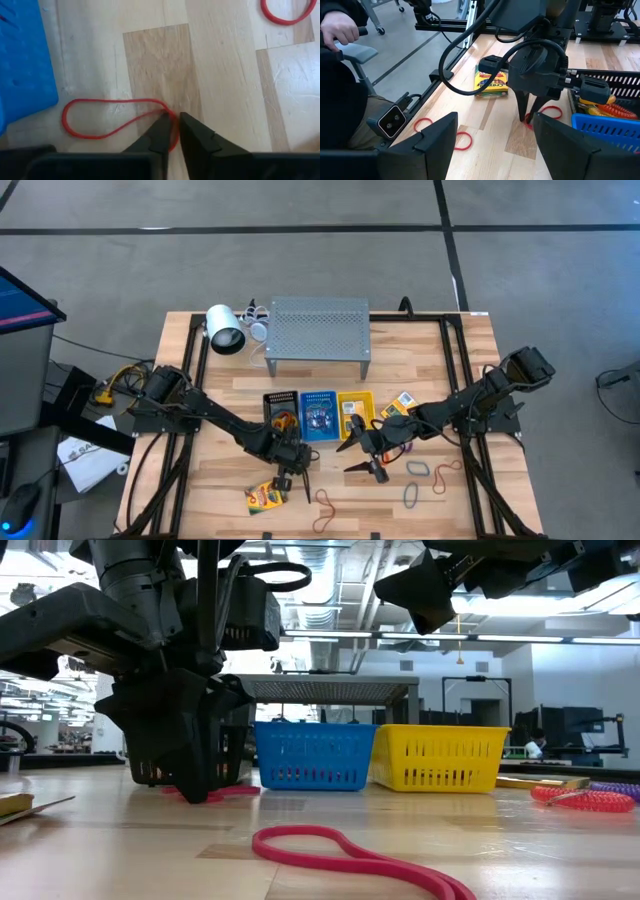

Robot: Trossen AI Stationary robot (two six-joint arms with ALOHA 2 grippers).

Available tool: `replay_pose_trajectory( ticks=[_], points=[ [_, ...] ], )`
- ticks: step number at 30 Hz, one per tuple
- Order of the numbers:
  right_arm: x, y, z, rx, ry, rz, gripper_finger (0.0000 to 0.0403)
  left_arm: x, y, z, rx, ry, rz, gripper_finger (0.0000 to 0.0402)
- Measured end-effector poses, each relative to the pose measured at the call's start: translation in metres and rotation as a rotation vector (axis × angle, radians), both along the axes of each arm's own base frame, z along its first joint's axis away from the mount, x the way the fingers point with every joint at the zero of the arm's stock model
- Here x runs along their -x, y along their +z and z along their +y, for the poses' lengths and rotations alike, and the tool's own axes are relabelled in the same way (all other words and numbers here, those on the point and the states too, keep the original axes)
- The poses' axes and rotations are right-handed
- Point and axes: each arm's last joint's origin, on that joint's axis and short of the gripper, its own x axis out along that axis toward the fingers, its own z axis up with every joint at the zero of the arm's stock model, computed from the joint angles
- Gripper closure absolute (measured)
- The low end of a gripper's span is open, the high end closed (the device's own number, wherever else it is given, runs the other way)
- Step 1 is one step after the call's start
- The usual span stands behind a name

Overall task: Pick & Place Office Desk Supplies
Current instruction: Put the red rubber band into the blue basket

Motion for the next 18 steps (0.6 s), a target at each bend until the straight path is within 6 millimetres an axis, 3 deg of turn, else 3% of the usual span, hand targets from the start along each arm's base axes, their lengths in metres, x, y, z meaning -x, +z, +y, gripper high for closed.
replay_pose_trajectory(
  ticks=[4,18],
  points=[
    [0.0,0.0,0.0,0.0,0.0,0.0,0.0148,-0.001,0.0,-0.001,0.008,-0.003,-0.006,0.0397],
    [0.0,0.0,0.0,0.0,0.0,0.0,0.0148,-0.012,0.016,-0.01,0.129,-0.054,-0.012,0.0401]
  ],
)
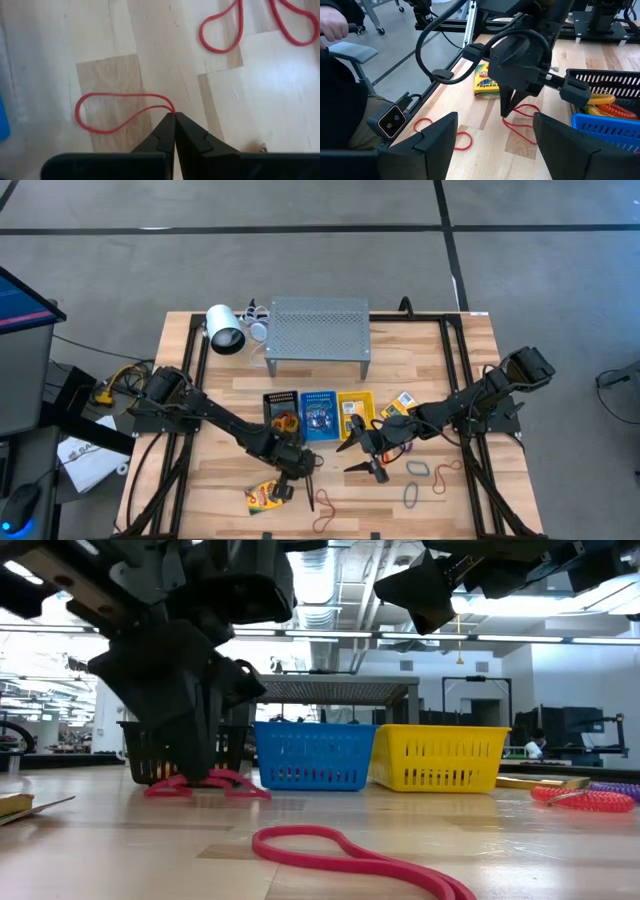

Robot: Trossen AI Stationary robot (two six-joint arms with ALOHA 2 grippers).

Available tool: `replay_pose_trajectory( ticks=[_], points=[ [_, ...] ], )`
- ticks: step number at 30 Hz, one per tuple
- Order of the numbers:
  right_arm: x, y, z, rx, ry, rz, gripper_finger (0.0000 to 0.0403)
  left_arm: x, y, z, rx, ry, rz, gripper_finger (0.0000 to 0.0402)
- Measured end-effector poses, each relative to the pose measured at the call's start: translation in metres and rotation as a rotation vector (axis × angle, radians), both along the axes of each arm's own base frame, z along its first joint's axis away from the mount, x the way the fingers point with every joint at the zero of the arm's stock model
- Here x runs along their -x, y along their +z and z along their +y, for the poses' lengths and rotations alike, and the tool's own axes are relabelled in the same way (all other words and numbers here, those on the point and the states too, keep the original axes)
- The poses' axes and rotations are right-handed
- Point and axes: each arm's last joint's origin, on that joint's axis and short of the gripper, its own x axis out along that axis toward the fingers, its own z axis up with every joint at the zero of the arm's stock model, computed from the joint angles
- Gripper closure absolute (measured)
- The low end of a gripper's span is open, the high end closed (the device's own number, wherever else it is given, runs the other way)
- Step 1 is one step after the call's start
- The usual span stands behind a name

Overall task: Pick & Place Office Desk Supplies
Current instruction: Put the red rubber band into the blue basket

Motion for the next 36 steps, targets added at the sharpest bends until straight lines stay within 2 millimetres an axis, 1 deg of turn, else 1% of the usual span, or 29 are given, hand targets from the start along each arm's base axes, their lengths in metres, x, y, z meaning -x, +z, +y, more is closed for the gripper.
replay_pose_trajectory(
  ticks=[3,6,15,19,23,27,31,36],
  points=[
    [0.0,0.0,0.0,0.0,0.0,0.0,0.0148,0.001,0.009,0.001,0.003,0.005,0.001,0.0401],
    [0.0,0.0,0.0,0.0,0.0,0.0,0.0148,0.003,0.023,0.002,0.02,0.007,-0.034,0.0401],
    [-0.001,0.003,0.001,-0.014,0.0,-0.033,0.0148,0.018,0.086,0.009,0.083,0.014,-0.234,0.0401],
    [-0.005,0.003,0.002,-0.032,0.0,-0.077,0.0148,0.025,0.107,0.013,0.086,-0.007,-0.308,0.0401],
    [-0.01,0.0,0.004,-0.051,0.004,-0.126,0.0148,0.029,0.116,0.016,0.053,-0.031,-0.351,0.0401],
    [-0.016,-0.004,0.005,-0.059,0.001,-0.168,0.0148,0.03,0.117,0.017,0.017,-0.047,-0.368,0.0401],
    [-0.028,-0.004,0.005,-0.053,-0.009,-0.204,0.0148,0.028,0.117,0.019,-0.019,-0.063,-0.392,0.0401],
    [-0.048,-0.006,0.004,-0.031,-0.026,-0.214,0.0148,0.025,0.119,0.022,-0.038,-0.066,-0.423,0.0401]
  ],
)
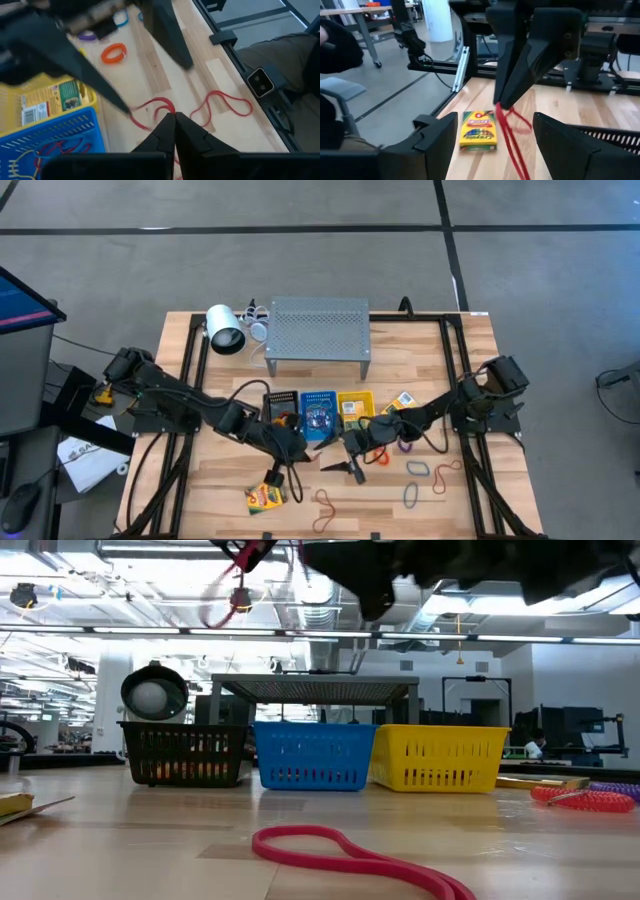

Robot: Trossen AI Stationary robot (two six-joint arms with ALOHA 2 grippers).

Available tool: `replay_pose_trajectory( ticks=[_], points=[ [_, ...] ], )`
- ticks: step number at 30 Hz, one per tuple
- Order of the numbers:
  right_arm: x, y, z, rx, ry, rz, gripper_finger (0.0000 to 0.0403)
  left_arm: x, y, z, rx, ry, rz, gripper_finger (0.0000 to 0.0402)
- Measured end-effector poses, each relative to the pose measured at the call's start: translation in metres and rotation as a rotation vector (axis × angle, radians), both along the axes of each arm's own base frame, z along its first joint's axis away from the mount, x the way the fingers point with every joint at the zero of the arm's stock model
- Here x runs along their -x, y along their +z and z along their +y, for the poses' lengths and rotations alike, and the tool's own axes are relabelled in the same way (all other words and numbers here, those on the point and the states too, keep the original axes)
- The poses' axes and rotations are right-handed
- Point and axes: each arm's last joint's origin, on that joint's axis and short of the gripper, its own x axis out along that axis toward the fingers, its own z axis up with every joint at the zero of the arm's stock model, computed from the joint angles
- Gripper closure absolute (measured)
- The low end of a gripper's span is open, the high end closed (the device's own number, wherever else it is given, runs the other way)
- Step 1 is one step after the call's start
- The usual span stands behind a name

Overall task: Pick & Place Office Desk Supplies
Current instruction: Put the red rubber band into the blue basket

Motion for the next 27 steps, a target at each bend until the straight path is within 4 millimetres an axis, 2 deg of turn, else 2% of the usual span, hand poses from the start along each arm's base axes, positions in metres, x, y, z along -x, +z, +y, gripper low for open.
replay_pose_trajectory(
  ticks=[5,18,22,27],
  points=[
    [-0.0119,-0.0057,-0.0033,0.013,-0.018,0.015,0.0148,-0.0005,-0.0002,0.0015,-0.002,0.004,0.001,0.0401],
    [-0.0124,-0.0102,-0.0053,0.014,-0.026,0.053,0.015,-0.0005,-0.0004,0.0014,-0.004,0.005,0.002,0.0401],
    [-0.0124,-0.0101,-0.0054,0.001,-0.028,0.057,0.0175,-0.0006,-0.0004,0.002,-0.016,0.019,-0.003,0.0401],
    [-0.0124,-0.01,-0.0054,0.001,-0.028,0.056,0.0237,-0.0007,-0.0004,0.002,-0.016,0.019,-0.004,0.0401]
  ],
)
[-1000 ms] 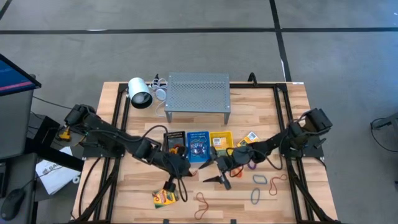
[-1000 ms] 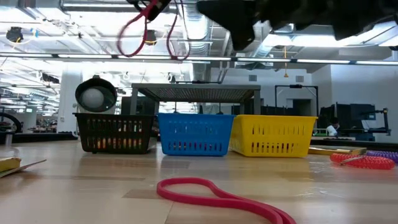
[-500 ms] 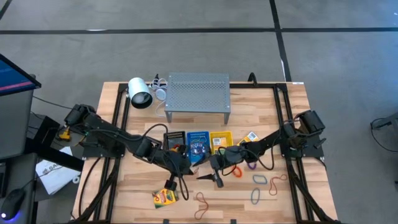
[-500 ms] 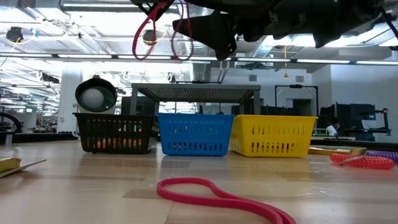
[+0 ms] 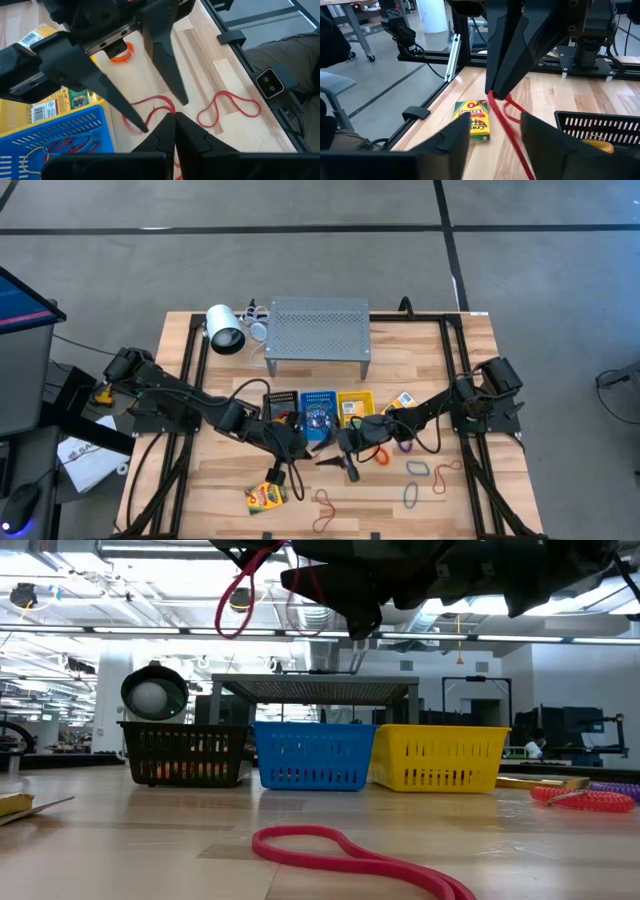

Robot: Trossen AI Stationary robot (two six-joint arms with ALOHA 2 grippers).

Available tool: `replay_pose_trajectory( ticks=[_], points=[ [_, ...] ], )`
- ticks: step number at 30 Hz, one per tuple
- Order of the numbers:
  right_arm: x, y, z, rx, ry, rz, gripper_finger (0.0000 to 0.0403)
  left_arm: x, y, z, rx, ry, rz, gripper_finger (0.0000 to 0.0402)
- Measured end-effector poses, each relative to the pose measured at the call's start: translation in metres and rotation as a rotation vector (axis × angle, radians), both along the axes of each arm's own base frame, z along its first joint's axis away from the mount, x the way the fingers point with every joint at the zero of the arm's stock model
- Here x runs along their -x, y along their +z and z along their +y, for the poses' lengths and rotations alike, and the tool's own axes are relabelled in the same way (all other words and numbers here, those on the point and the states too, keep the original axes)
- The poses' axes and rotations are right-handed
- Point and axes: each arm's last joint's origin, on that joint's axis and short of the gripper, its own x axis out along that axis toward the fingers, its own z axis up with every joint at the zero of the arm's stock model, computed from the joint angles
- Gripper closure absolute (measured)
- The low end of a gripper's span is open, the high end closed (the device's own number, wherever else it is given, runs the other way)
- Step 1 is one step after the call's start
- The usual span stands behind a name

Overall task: Pick & Place Office Desk Supplies
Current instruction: Put the red rubber band into the blue basket

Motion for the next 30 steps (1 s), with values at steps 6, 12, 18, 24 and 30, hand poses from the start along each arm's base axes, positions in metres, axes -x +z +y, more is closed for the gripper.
replay_pose_trajectory(
  ticks=[6,12,18,24,30],
  points=[
    [0.0,0.0,0.0,0.0,0.0,0.0,0.0329,0.0,0.0,0.0,-0.003,0.003,-0.001,0.0401],
    [0.0,0.0,-0.001,0.0,-0.002,-0.001,0.0396,-0.001,0.001,0.0,0.004,0.003,-0.016,0.0401],
    [-0.001,0.0,-0.002,0.0,-0.005,-0.001,0.0399,-0.003,0.003,0.0,0.013,0.007,-0.035,0.0394],
    [-0.001,0.0,-0.002,0.0,-0.005,-0.001,0.04,-0.004,0.003,0.004,0.016,0.02,-0.033,0.0366],
    [-0.001,0.0,-0.002,0.0,-0.005,-0.001,0.0401,-0.006,0.003,0.01,0.014,0.033,-0.034,0.0299]
  ],
)
